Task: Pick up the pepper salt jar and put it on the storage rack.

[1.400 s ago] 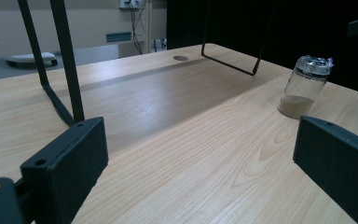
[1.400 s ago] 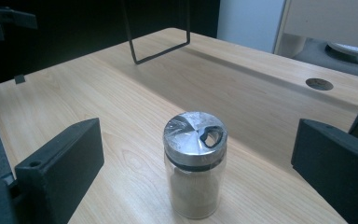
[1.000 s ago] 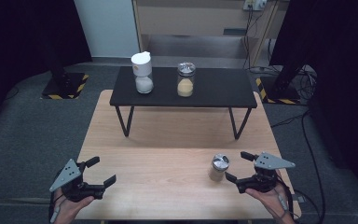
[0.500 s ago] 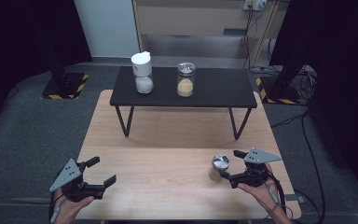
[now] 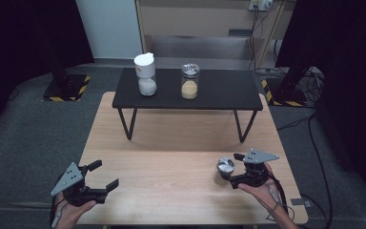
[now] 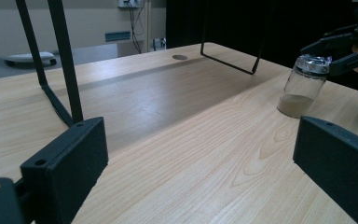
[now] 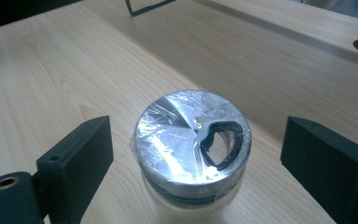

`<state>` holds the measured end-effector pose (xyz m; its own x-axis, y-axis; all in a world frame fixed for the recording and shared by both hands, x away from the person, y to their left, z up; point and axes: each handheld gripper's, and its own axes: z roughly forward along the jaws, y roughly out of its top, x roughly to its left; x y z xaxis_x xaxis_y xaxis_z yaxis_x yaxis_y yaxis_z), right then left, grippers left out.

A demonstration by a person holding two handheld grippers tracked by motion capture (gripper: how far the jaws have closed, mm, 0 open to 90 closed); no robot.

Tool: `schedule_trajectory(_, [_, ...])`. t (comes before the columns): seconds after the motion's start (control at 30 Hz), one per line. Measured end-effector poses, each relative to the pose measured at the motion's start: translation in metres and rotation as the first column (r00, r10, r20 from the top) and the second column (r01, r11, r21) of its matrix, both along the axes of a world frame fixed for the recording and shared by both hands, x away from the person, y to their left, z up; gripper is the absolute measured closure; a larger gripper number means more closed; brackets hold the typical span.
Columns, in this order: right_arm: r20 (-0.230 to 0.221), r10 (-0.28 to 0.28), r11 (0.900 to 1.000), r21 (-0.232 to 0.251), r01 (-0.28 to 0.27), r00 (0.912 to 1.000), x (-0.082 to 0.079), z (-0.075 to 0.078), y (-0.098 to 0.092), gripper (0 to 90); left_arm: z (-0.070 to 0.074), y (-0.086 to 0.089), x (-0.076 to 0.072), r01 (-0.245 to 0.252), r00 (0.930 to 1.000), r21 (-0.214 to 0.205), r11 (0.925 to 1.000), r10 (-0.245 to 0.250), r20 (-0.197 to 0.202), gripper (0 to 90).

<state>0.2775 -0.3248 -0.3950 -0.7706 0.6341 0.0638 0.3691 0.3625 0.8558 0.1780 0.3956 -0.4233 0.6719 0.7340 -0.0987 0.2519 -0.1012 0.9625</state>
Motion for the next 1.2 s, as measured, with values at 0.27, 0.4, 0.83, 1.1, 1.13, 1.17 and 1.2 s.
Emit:
schedule_trajectory(0.27, [-0.005, 0.025, 0.9994, -0.025, -0.025, 0.9997, 0.007, -0.002, 0.006, 17.9, 0.000, 0.000, 0.000, 0.000, 1.0000, -0.001, 1.0000, 0.000, 0.000, 2.1])
schedule_trajectory(0.4, [0.004, 0.038, 0.9987, -0.035, -0.038, 0.9993, 0.009, -0.003, 0.009, 21.8, 0.000, 0.000, 0.000, 0.000, 1.0000, -0.002, 1.0000, 0.000, -0.002, 2.1])
schedule_trajectory(0.83, [0.023, 0.060, 0.9977, -0.031, -0.059, 0.9979, 0.014, -0.010, 0.009, 34.3, -0.001, 0.000, 0.000, 0.000, 1.0000, -0.002, 1.0000, 0.000, -0.002, 2.1])
schedule_trajectory(1.1, [0.030, 0.069, 0.9966, -0.046, -0.068, 0.9971, 0.014, -0.008, 0.010, 34.9, -0.001, 0.000, 0.000, -0.001, 1.0000, -0.002, 1.0000, 0.001, -0.002, 2.1])
schedule_trajectory(1.13, [0.030, 0.070, 0.9966, -0.047, -0.068, 0.9971, 0.014, -0.008, 0.010, 34.9, -0.001, 0.001, 0.001, -0.001, 1.0000, -0.002, 1.0000, 0.001, -0.002, 2.1])
schedule_trajectory(1.17, [0.029, 0.070, 0.9965, -0.047, -0.069, 0.9971, 0.014, -0.007, 0.010, 34.9, -0.001, 0.001, 0.000, -0.001, 1.0000, -0.002, 1.0000, 0.001, -0.002, 2.1])
schedule_trajectory(1.2, [0.028, 0.070, 0.9965, -0.048, -0.069, 0.9971, 0.014, -0.007, 0.011, 34.9, -0.001, 0.001, 0.001, -0.001, 1.0000, -0.002, 1.0000, 0.001, -0.002, 2.1])
